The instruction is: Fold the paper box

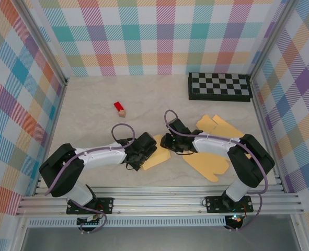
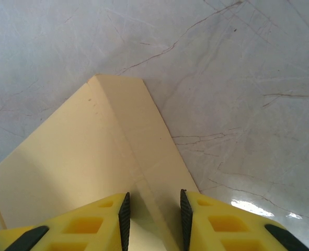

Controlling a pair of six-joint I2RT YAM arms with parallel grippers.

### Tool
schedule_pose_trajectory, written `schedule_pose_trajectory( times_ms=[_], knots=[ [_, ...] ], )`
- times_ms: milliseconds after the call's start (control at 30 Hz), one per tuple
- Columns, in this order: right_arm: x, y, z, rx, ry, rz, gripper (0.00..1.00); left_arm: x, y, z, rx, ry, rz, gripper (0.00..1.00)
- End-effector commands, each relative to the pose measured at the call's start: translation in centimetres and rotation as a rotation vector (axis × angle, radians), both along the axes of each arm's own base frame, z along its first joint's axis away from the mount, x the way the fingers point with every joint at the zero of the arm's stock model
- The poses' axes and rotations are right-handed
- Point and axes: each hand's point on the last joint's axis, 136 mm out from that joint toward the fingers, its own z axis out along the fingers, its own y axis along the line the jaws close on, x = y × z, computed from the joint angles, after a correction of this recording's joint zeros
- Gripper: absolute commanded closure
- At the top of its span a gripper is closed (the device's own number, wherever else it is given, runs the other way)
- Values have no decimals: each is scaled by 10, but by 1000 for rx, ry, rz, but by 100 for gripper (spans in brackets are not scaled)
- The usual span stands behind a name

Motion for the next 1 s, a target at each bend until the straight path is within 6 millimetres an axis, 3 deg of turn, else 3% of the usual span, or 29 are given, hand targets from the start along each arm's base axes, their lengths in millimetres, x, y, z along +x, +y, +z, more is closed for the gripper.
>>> schedule_pose_trajectory(
  times_ms=[0, 333, 567, 967],
  knots=[
    [-40, 7, -13, 15, 122, 52, 69, 19, -14, 10, -43, -58, 81, 7],
    [-51, 14, -18, 25, 138, 68, 73, 24, 8, -6, 31, -91, 179, 11],
    [-56, 10, -25, -15, 135, 87, 73, 31, 27, -5, 153, -149, 174, 16],
    [-51, 4, -5, -46, 59, 131, 67, 27, 49, -24, 235, -138, 182, 20]
  ],
)
